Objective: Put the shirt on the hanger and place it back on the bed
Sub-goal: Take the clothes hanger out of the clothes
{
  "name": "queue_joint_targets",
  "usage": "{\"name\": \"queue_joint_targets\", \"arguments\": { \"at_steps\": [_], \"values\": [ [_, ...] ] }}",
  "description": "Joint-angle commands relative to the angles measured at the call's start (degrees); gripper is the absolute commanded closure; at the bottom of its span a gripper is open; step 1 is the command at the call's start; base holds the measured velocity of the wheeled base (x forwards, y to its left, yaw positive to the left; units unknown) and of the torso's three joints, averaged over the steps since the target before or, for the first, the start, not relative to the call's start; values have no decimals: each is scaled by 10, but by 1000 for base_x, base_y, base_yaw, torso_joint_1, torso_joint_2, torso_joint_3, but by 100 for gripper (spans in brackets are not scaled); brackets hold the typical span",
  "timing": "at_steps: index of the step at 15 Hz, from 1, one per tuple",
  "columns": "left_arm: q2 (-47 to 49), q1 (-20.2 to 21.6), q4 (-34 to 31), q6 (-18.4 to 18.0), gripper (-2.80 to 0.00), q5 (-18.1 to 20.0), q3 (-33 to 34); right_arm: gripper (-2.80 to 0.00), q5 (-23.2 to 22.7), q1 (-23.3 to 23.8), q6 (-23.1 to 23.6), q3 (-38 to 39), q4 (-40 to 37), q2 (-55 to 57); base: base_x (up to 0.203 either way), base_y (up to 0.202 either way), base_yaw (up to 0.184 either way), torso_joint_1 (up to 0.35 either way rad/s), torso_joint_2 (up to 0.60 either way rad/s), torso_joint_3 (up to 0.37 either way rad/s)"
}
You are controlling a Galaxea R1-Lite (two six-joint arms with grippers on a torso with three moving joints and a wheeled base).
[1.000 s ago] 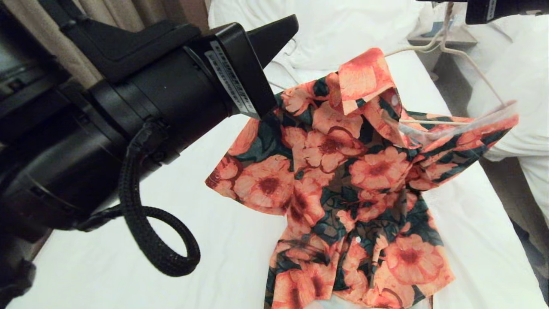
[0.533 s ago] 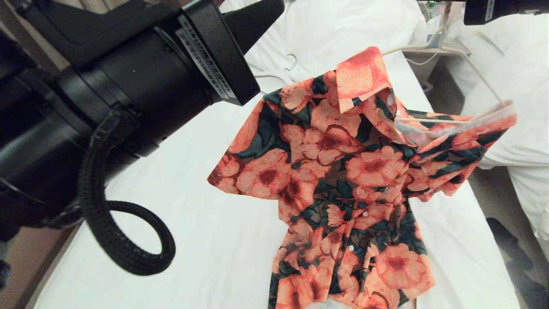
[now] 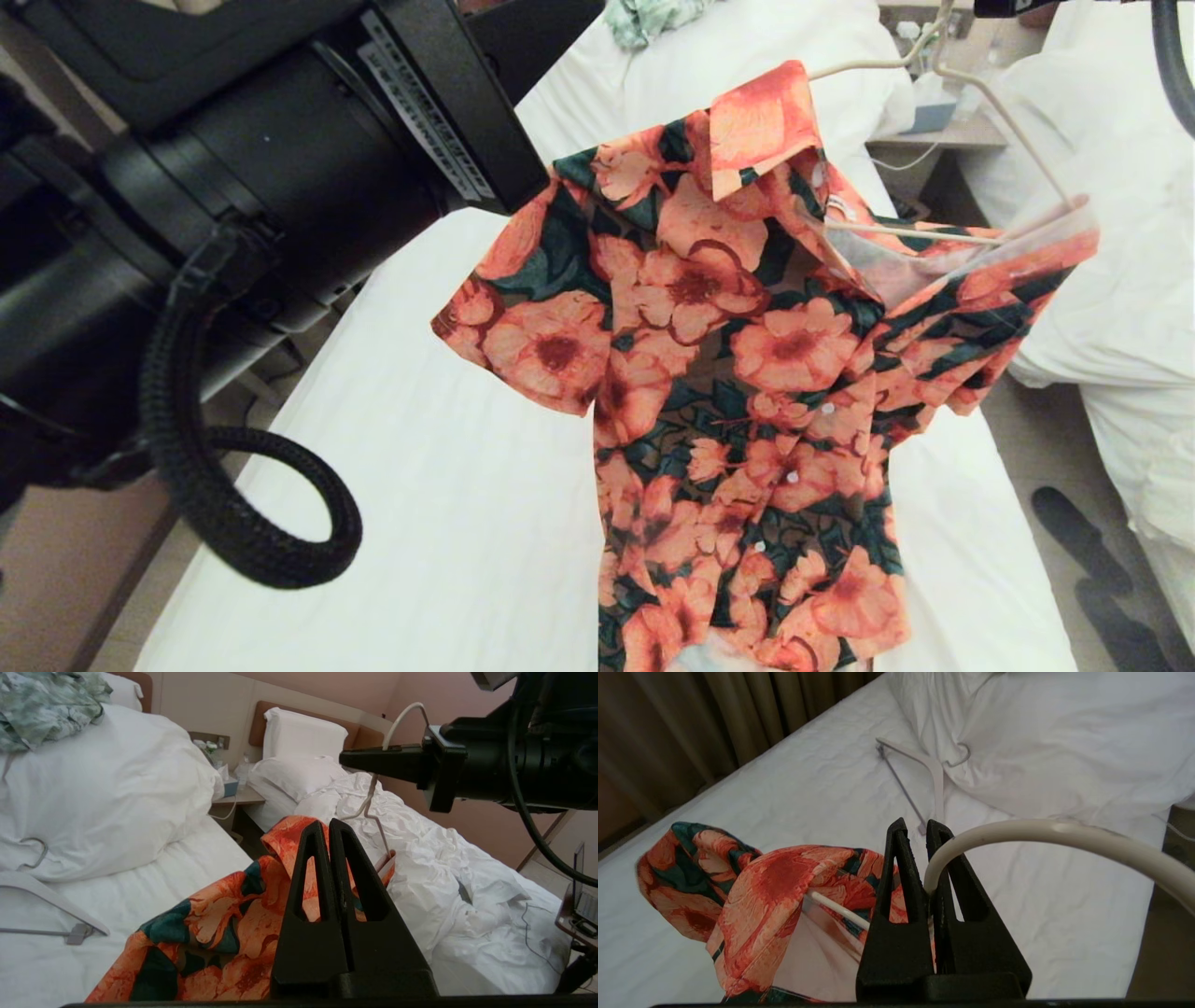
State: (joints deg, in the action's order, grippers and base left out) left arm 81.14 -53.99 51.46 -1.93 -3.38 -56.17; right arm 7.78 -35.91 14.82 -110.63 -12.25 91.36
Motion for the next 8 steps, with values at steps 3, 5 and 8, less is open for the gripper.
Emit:
{"name": "queue_joint_targets", "arguments": {
  "at_steps": [3, 5, 8],
  "values": [
    [0, 1, 3, 0, 0, 0, -1, 0, 2, 0, 1, -15, -1, 7, 0, 0, 0, 240, -592, -359],
    [1, 1, 3, 1, 0, 0, -2, 0, 3, 1, 1, -15, -1, 7, 0, 0, 0, 177, -408, -256],
    [2, 6, 3, 0, 0, 0, -3, 0, 3, 8, 2, -15, -1, 8, 0, 0, 0, 153, -362, -211]
  ]
}}
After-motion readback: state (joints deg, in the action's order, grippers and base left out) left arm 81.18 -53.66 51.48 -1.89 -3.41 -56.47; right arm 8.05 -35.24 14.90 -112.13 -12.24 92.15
